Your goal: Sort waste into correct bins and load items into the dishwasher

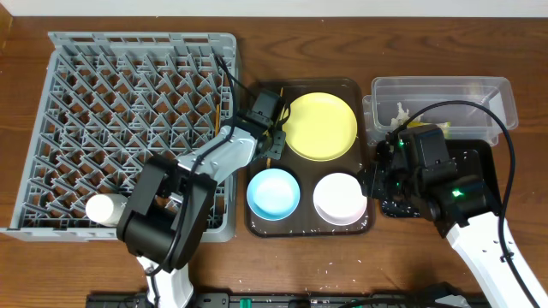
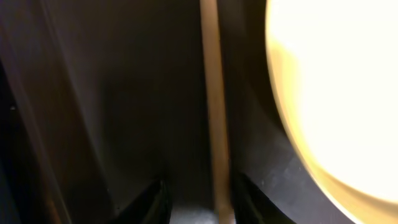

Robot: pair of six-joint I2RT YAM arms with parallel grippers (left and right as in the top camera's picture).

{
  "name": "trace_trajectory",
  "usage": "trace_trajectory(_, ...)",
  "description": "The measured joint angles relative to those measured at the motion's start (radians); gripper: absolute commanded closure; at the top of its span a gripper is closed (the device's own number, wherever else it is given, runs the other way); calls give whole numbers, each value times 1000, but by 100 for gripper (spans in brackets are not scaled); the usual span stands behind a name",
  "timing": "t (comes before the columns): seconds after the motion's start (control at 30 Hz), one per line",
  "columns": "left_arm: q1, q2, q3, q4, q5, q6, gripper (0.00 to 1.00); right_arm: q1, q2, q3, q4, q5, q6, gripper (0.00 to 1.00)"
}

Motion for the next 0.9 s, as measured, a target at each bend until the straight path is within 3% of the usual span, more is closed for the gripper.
trace_trajectory(0.1,0,6,5,8,-1,4,92,0,0,0,0,0,0,48)
trace_trajectory(0.37,0,-39,5,-45,-3,8,92,0,0,0,0,0,0,48)
trace_trajectory(0.63,11,-447,9,-201,-37,8,92,0,0,0,-1,0,0,49)
trace_trajectory(0.77,64,-464,9,-321,-132,6,91,0,0,0,-7,0,0,50)
trace_trajectory(0.9,134,-423,-17,-327,-177,-16,91,0,0,0,-8,0,0,50)
